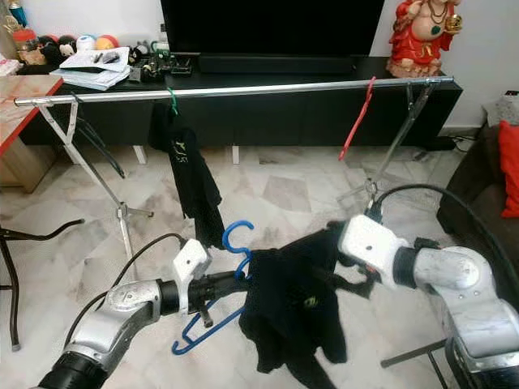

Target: Hang hanger

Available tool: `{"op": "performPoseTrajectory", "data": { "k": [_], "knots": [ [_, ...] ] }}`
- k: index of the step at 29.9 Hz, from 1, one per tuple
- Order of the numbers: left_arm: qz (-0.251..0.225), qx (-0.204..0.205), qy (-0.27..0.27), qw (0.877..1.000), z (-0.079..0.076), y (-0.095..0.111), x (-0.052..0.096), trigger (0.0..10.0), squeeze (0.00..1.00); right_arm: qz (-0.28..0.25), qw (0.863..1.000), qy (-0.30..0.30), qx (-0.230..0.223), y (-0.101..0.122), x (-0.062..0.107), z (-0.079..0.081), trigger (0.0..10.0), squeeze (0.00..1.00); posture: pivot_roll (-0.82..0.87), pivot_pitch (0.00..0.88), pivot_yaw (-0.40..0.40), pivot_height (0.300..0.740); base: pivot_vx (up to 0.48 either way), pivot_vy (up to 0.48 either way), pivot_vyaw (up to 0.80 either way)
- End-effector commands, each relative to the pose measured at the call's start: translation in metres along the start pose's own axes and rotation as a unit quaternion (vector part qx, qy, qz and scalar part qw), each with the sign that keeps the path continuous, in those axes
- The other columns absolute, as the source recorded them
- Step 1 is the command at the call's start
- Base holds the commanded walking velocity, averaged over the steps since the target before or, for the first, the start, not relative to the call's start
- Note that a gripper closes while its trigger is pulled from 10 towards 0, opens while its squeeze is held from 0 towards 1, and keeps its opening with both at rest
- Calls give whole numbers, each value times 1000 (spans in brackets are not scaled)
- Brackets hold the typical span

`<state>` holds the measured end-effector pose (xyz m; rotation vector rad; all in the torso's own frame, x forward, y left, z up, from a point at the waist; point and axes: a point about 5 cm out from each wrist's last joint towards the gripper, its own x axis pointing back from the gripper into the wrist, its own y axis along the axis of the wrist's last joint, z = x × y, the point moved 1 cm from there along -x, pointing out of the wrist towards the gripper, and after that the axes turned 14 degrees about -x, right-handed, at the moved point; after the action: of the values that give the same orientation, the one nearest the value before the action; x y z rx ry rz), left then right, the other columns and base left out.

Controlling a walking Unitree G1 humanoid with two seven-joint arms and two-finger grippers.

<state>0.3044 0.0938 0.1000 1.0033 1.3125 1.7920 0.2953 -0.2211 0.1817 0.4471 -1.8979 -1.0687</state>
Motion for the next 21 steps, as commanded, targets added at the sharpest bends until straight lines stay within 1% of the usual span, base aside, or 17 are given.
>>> {"op": "performPoseTrajectory", "data": {
  "k": [1,3,4,5,8,9,12,16,20,21],
  "knots": [
    [-11,-42,-20,999,0,12,1,10000,0,-6,999,47,10,5,0,3,10000,0,-154,83,-22,740,0,0,0],
    [-8,-46,-28,999,-1,12,2,10000,0,-9,998,66,10,5,-1,5,10000,0,-152,79,-19,740,0,0,0],
    [-8,-46,-28,999,-1,12,2,10000,0,-9,998,66,10,5,-1,5,10000,0,-152,79,-19,740,0,0,0],
    [-11,-56,-39,998,-3,15,2,10000,0,-9,996,87,19,3,-6,8,10000,0,-150,76,-19,740,0,0,0],
    [-10,-62,-60,996,-7,18,2,10000,0,-19,995,93,37,3,-16,9,10000,0,-148,67,-12,740,0,0,0],
    [-5,-68,-81,994,-11,19,2,10000,0,-30,994,94,52,4,-25,9,10000,0,-149,66,-12,740,0,0,0],
    [3,-79,-103,992,-14,19,1,10000,0,-37,989,117,86,6,-36,14,10000,0,-146,55,-11,740,0,0,0],
    [8,-87,-110,990,-15,20,1,10000,0,-51,985,129,107,10,-43,17,10000,0,-141,43,-10,740,0,0,0],
    [8,-88,-112,990,-15,21,1,10000,0,-46,982,144,116,8,-46,19,10000,0,-140,40,-11,740,0,0,0],
    [8,-91,-116,989,-16,22,1,10000,0,-37,980,156,120,3,-47,20,10000,0,-139,39,-11,740,0,0,0]
  ]
}}
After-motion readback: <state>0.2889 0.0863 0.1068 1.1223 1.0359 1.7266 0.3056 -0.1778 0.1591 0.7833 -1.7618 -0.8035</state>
